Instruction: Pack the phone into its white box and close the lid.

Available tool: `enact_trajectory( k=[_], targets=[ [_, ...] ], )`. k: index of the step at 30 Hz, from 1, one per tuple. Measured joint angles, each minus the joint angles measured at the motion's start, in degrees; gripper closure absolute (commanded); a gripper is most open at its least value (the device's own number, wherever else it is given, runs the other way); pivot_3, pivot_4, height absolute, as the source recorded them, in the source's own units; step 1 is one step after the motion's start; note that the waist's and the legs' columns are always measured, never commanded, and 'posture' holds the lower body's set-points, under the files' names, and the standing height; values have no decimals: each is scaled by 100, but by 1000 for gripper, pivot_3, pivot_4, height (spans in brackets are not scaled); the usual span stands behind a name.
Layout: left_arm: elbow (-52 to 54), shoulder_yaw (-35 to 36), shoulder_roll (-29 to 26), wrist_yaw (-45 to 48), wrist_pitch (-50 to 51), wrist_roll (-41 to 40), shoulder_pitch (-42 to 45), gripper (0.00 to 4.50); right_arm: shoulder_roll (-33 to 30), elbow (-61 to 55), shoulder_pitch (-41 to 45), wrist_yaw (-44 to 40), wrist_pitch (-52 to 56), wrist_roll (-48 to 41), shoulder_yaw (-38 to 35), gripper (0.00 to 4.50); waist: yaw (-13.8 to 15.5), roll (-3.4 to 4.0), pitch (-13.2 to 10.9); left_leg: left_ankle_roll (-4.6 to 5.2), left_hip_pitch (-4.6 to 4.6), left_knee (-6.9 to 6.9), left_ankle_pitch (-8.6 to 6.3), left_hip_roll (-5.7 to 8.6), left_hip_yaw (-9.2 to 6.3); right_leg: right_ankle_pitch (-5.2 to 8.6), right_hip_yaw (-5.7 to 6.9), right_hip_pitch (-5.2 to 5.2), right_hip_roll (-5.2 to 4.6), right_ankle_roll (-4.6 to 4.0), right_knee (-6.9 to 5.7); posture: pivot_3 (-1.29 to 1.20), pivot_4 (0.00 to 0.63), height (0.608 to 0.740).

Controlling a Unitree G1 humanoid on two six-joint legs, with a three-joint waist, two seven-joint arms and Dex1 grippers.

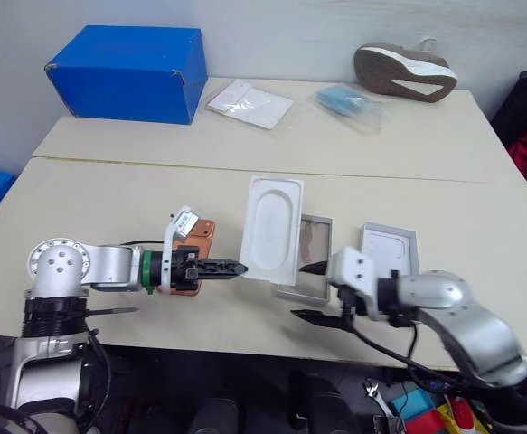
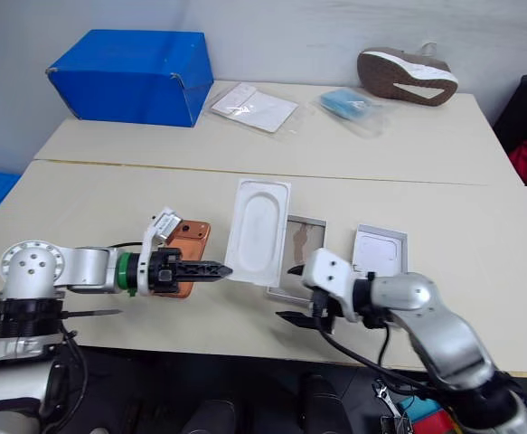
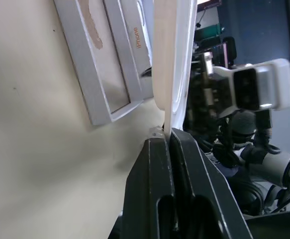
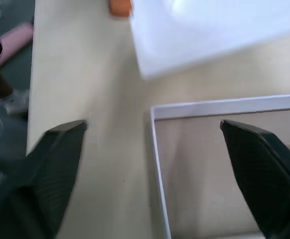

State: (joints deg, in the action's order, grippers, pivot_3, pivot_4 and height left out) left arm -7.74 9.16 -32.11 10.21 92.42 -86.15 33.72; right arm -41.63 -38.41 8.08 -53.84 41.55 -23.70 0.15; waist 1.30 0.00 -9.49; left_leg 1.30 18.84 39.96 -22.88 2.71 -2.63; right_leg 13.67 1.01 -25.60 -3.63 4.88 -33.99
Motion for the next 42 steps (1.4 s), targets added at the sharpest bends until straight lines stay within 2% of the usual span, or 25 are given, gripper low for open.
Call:
enact_trajectory(
  k=[4, 7, 9, 12, 18, 36, 42],
  targets=[
    [-73, -305, 353, -499, 7, 34, 90, 4500, -393, -759, -875, -101, 508, -1014, -1689, 59, 50, -1, 0, 0, 11, 3, 0, 2, -14, -1, 7, 0, -2, 1, 7, 0, 150, 740],
    [-276, -368, 629, -846, 4, 41, 182, 4500, -557, -1034, -1534, -155, 649, -1400, -2665, 59, 44, -2, 1, 0, 11, 4, 0, 2, -12, -1, 6, 1, -2, 2, 3, 0, 150, 740],
    [-452, -406, 805, -1067, 2, 34, 216, 4500, -563, -1150, -1828, -133, 721, -1636, -3159, 59, 9, -2, 1, 0, 5, 4, 0, 1, -7, -1, 0, 1, 0, 2, -2, 0, 150, 740],
    [-537, -427, 981, -1277, 2, 35, 219, 4500, -563, -1236, -2050, -5, 741, -1917, -3518, 59, 3, -2, 1, -5, -4, 3, 3, 0, -2, -1, -5, 1, 1, 2, 2, 0, 150, 740],
    [-874, -418, 1416, -1589, 0, 156, 383, 4500, -563, -1404, -2237, 325, 719, -2108, -3643, 59, 42, -2, 1, -7, -6, 4, 4, 4, -3, -1, -6, 4, -2, 1, 4, 0, 150, 740],
    [-1286, -188, 1744, -1464, 4, 883, 607, 4500, -639, -1429, -2474, 671, 355, -2160, -3425, 59, 37, -2, 1, -13, -14, 3, 7, 4, -1, 0, -5, 8, -1, 1, 3, 0, 150, 740],
    [-1311, -267, 1630, -1194, 1, 886, 673, 2960, -675, -1428, -2476, 729, 325, -2159, -3376, 0, 33, -2, 1, -13, -16, 2, 7, 4, -1, 0, -6, 8, -1, 1, 3, 0, 150, 740]
  ],
)
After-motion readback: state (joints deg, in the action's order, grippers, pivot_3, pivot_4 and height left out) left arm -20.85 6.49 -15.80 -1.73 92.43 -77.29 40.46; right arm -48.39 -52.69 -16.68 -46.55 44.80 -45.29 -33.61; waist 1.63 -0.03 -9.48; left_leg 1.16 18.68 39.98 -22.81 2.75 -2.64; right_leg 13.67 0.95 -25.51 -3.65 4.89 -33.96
